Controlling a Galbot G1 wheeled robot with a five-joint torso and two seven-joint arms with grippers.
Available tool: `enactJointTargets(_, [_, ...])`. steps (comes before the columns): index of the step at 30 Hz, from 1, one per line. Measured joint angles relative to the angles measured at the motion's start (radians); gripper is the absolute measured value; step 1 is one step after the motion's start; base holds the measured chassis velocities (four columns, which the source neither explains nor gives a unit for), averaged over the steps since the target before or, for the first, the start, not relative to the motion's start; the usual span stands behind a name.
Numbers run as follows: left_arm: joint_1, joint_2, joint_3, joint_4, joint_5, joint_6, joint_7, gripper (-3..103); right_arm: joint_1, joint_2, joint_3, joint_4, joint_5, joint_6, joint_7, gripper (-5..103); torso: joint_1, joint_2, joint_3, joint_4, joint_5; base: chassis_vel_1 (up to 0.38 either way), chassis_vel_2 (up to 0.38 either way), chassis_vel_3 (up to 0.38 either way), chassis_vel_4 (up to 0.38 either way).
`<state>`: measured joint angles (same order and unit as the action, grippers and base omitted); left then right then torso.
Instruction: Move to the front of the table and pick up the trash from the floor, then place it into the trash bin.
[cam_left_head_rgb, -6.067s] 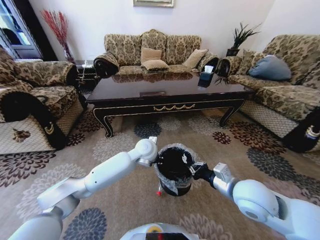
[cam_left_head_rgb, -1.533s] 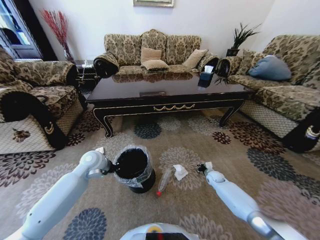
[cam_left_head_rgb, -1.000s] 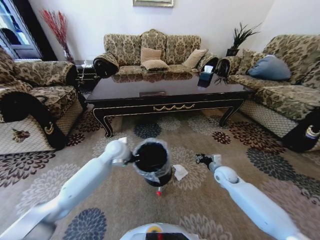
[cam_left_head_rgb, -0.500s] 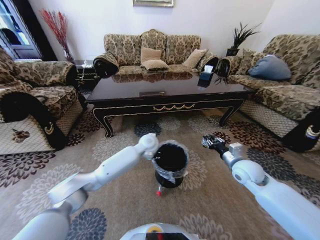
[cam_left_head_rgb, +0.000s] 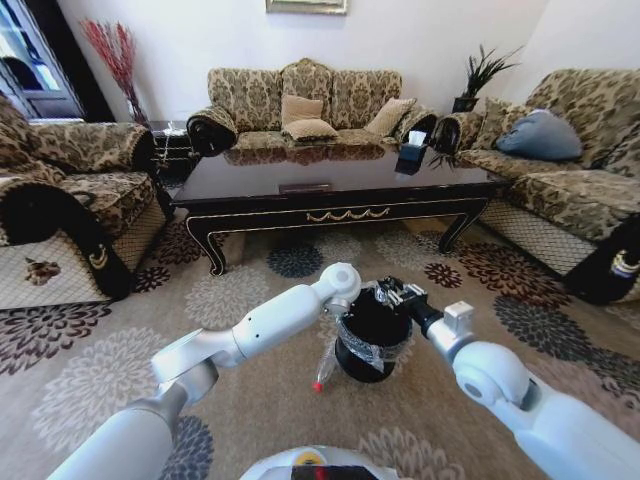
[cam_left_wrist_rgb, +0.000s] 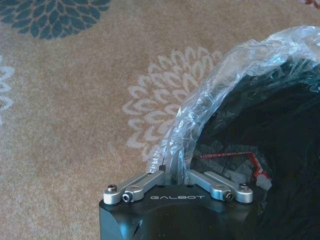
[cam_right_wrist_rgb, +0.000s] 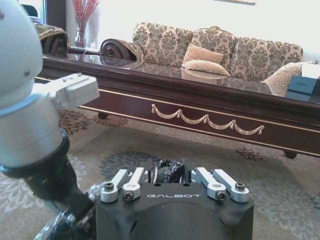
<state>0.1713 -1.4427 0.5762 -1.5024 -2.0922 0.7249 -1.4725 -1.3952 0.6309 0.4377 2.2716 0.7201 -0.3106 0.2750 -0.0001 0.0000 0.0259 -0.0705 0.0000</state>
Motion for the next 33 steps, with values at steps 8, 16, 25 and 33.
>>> enactJointTargets(8, [0.008,0.017,0.002,-0.016,0.004,-0.002,0.0,0,-0.041,0.028,0.017,0.008,-0.013,0.001,0.002,48,0.0,0.0,0.0,-0.0002,0.0,0.0,0.0,0.0,0.0])
enactJointTargets(16, [0.02,0.043,-0.002,-0.03,0.008,-0.003,-0.002,0,-0.04,0.033,0.017,0.014,0.0,-0.005,0.006,76,0.0,0.0,0.0,-0.0002,0.0,0.0,0.0,0.0,0.0])
enactJointTargets(25, [0.054,0.122,-0.03,-0.064,0.01,-0.004,0.001,0,-0.042,0.056,0.02,0.011,0.019,-0.012,0.013,100,0.0,0.0,0.0,-0.0001,-0.0002,0.0,0.0,0.0,0.0])
enactJointTargets(33, [0.092,0.243,-0.091,-0.096,0.012,0.001,0.018,0,-0.01,0.065,0.031,-0.011,0.069,-0.018,0.026,100,0.0,0.0,0.0,0.0004,-0.0003,0.0,0.0,0.0,0.0])
